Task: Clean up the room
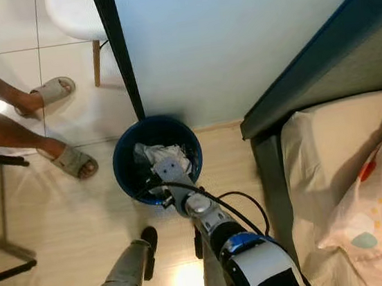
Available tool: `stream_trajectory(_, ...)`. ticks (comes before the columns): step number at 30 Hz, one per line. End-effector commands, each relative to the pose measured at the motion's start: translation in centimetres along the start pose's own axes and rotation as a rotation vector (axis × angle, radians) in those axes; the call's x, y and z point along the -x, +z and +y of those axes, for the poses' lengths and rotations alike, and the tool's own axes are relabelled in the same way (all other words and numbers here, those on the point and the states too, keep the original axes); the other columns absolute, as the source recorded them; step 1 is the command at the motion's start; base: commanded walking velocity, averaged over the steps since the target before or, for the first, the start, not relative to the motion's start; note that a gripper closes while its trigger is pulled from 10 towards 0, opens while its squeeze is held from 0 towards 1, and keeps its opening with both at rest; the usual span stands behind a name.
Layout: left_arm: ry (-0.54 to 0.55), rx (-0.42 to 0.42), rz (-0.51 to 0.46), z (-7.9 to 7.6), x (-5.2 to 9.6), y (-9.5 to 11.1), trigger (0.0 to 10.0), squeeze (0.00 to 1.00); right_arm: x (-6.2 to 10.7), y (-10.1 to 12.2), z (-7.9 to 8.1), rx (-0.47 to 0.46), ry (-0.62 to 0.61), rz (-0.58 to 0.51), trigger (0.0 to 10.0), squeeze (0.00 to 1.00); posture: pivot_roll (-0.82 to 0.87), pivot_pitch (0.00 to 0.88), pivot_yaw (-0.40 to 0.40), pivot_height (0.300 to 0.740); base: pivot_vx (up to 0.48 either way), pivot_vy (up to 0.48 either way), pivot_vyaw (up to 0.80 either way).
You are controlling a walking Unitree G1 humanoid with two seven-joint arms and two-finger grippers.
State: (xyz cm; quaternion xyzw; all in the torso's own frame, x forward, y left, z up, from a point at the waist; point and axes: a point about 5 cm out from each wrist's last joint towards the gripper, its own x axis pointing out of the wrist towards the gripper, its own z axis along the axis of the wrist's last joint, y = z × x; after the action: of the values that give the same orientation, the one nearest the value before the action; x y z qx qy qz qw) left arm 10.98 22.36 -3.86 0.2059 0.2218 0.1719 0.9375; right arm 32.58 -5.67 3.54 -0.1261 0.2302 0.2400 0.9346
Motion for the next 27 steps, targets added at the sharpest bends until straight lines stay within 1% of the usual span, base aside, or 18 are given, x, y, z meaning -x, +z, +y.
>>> stream_trajectory(1, -0.02, -0.029, 0.079, 0.1, 1.4, -1.7, 10.0, 0.0, 0.2, -1.4, 0.8, -0.045, 0.023, 0.038, 10.0, 1.0, 0.21, 0.567, 0.004, 0.72, 0.0, 0.0, 0.0)
stream_trajectory(6, -0.017, -0.033, 0.086, 0.2, 1.5, -1.6, 10.0, 0.0, 0.1, -0.9, 0.6, -0.05, 0.007, 0.021, 10.0, 1.0, 0.21, 0.56, 0.004, 0.72, 0.0, 0.0, 0.0)
stream_trajectory(7, -0.017, -0.034, 0.09, 0.1, 1.3, -1.6, 10.0, 0.0, 0.1, -0.8, 0.5, -0.044, 0.001, 0.018, 10.0, 0.52, 0.2, 0.541, 0.0, 0.72, 0.0, 0.0, 0.0)
stream_trajectory(10, -0.018, -0.034, 0.093, 0.1, 1.1, -1.6, 10.0, 0.0, 0.0, -0.6, 0.4, -0.04, -0.003, 0.016, 10.0, 0.52, 0.2, 0.537, -0.001, 0.72, 0.0, 0.0, 0.0)
stream_trajectory(11, -0.019, -0.035, 0.099, 0.0, 0.8, -1.6, 10.0, 0.0, 0.1, -0.7, 0.2, -0.044, -0.01, 0.021, 10.0, 0.0, 0.18, 0.513, -0.004, 0.72, 0.0, 0.0, 0.0)
stream_trajectory(12, -0.022, -0.034, 0.106, -0.2, 0.3, -1.6, 10.0, 0.0, 0.2, -0.9, 0.0, -0.104, 0.009, 0.013, 10.0, 0.0, 0.15, 0.479, -0.011, 0.725, 0.0, 0.0, 0.0)
stream_trajectory(13, -0.022, -0.034, 0.106, -0.2, 0.3, -1.6, 10.0, 0.0, 0.2, -0.9, 0.0, -0.104, 0.009, 0.013, 10.0, 0.0, 0.15, 0.479, -0.011, 0.725, 0.0, 0.0, 0.0)
stream_trajectory(14, -0.026, -0.033, 0.112, -0.4, -0.3, -1.4, 10.0, 0.0, 0.3, -1.2, -0.3, -0.139, 0.009, 0.011, 10.0, 0.0, 0.14, 0.457, -0.018, 0.73, 0.0, 0.0, 0.0)
stream_trajectory(15, -0.026, -0.033, 0.112, -0.4, -0.3, -1.4, 10.0, 0.0, 0.3, -1.2, -0.3, -0.139, 0.009, 0.011, 10.0, 0.0, 0.14, 0.457, -0.018, 0.73, 0.0, 0.0, 0.0)
stream_trajectory(17, -0.029, -0.031, 0.105, -0.7, -1.8, -0.8, 10.0, 0.0, 0.7, -2.3, -1.0, -0.195, 0.003, 0.012, 10.0, 0.0, 0.11, 0.408, -0.022, 0.74, 0.0, 0.0, 0.0)
stream_trajectory(18, -0.029, -0.031, 0.105, -0.7, -1.8, -0.8, 10.0, 0.0, 0.7, -2.3, -1.0, -0.195, 0.003, 0.012, 10.0, 0.0, 0.11, 0.408, -0.022, 0.74, 0.0, 0.0, 0.0)
stream_trajectory(20, -0.019, -0.025, 0.088, -0.5, -3.8, 0.3, 10.0, 0.0, 1.4, -3.8, -1.9, -0.227, -0.02, 0.027, 10.0, 0.0, 0.08, 0.338, -0.03, 0.74, 0.0, 0.0, 0.0)
stream_trajectory(21, -0.019, -0.025, 0.088, -0.5, -3.8, 0.3, 10.0, 0.0, 1.4, -3.8, -1.9, -0.227, -0.02, 0.027, 10.0, 0.0, 0.08, 0.338, -0.03, 0.74, 0.0, 0.0, 0.0)
stream_trajectory(23, 0.0, -0.015, 0.07, 0.1, -5.8, 1.7, 10.0, 0.0, 2.2, -5.6, -3.0, -0.245, -0.06, 0.056, 10.0, 0.0, 0.06, 0.296, -0.033, 0.74, 0.0, 0.0, 0.0)
stream_trajectory(24, 0.006, -0.011, 0.062, 0.4, -6.9, 2.5, 10.0, 0.0, 2.7, -6.7, -3.5, -0.27, -0.096, 0.077, 10.0, 0.0, 0.04, 0.239, -0.031, 0.74, 0.0, 0.0, 0.0)
stream_trajectory(25, 0.007, -0.015, 0.056, 0.6, -7.6, 3.0, 10.0, 0.0, 3.3, -8.0, -3.8, -0.297, -0.127, 0.114, 10.0, 0.0, 0.03, 0.226, -0.029, 0.74, 0.0, 0.0, 0.0)
stream_trajectory(26, 0.007, -0.015, 0.056, 0.6, -7.6, 3.0, 10.0, 0.0, 3.3, -8.0, -3.8, -0.297, -0.127, 0.114, 10.0, 0.0, 0.03, 0.226, -0.029, 0.74, 0.0, 0.0, 0.0)
stream_trajectory(27, 0.007, -0.018, 0.053, 0.6, -8.0, 3.3, 10.0, 0.0, 3.6, -8.9, -3.9, -0.317, -0.148, 0.14, 10.0, 0.0, 0.03, 0.226, -0.029, 0.74, 0.0, 0.0, 0.0)
